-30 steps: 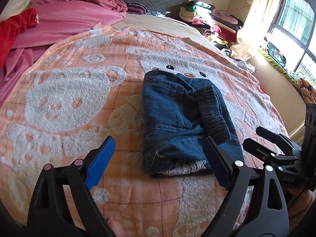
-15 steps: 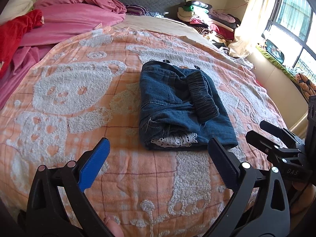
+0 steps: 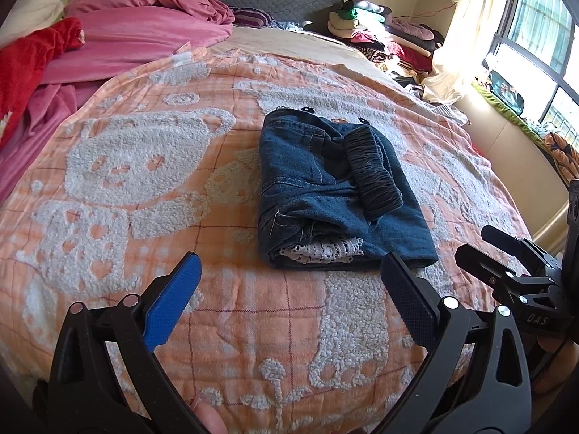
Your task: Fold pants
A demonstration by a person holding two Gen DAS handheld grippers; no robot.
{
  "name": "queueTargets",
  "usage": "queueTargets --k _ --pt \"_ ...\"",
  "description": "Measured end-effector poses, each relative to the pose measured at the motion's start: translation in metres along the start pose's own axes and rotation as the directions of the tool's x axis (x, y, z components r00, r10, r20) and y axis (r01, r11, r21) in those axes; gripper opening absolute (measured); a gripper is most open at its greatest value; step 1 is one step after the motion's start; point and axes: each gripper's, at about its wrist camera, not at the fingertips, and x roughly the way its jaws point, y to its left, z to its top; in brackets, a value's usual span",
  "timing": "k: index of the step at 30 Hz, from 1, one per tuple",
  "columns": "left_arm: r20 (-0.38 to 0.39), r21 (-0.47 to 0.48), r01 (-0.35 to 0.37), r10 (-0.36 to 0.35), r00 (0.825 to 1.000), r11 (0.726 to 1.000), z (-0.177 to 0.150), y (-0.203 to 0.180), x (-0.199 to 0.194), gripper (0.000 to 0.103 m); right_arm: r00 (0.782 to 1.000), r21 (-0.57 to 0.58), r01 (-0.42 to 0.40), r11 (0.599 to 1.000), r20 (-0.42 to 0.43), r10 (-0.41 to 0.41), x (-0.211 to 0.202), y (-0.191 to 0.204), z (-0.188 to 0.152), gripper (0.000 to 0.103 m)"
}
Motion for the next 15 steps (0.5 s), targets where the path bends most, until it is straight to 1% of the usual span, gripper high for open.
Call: queueTargets --k 15 --pt "-0.001 -0.003 0.002 -0.002 1.000 1.000 -0.0008 0.0019 -0.0014 0.094 1.000 -0.007 0.016 1.000 -0.001 -0.016 -0.0023 0.0019 0.0004 0.098"
